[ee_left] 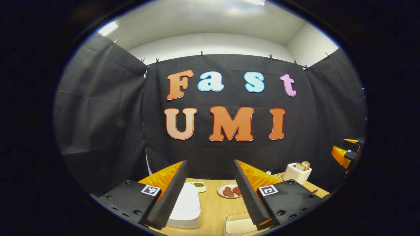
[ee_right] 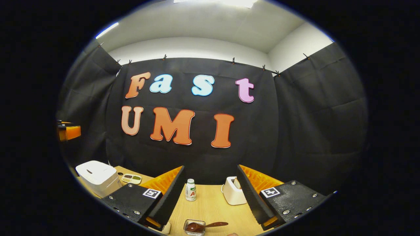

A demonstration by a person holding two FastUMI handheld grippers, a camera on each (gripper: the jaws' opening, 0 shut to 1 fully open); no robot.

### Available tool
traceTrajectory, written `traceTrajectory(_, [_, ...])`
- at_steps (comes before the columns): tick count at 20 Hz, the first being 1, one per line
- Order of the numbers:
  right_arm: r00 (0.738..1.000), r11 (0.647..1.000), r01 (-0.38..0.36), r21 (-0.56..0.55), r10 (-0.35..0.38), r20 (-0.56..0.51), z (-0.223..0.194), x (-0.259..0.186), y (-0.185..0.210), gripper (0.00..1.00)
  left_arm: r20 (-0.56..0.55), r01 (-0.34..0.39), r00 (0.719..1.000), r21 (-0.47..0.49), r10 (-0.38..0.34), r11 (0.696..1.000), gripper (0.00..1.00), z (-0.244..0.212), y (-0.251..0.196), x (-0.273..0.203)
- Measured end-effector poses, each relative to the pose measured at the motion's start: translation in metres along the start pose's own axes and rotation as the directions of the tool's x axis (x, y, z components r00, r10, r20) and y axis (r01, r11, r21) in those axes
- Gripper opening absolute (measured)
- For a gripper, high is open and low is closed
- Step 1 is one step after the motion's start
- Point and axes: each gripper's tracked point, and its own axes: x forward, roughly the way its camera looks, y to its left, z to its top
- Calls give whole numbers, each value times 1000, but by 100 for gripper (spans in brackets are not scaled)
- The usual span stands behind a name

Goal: Close the left gripper, press the button to open the rice cooker; take a wooden spoon from the chopstick holder with the right hand, scoop a spoonful of rice and pour it into the rice cooker, then put the wooden spoon back into the chopstick holder.

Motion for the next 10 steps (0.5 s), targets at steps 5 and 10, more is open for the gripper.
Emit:
traceTrajectory(5, [997,998,-62,12,63,-33,-21,9,5,95,-52,-163,985,57,166,985,10,-5,36,-4])
traceTrajectory(10, [989,997,-74,15,75,-125,-62,5,-5,95,-213,-192,957,54,199,980,5,-37,50,3])
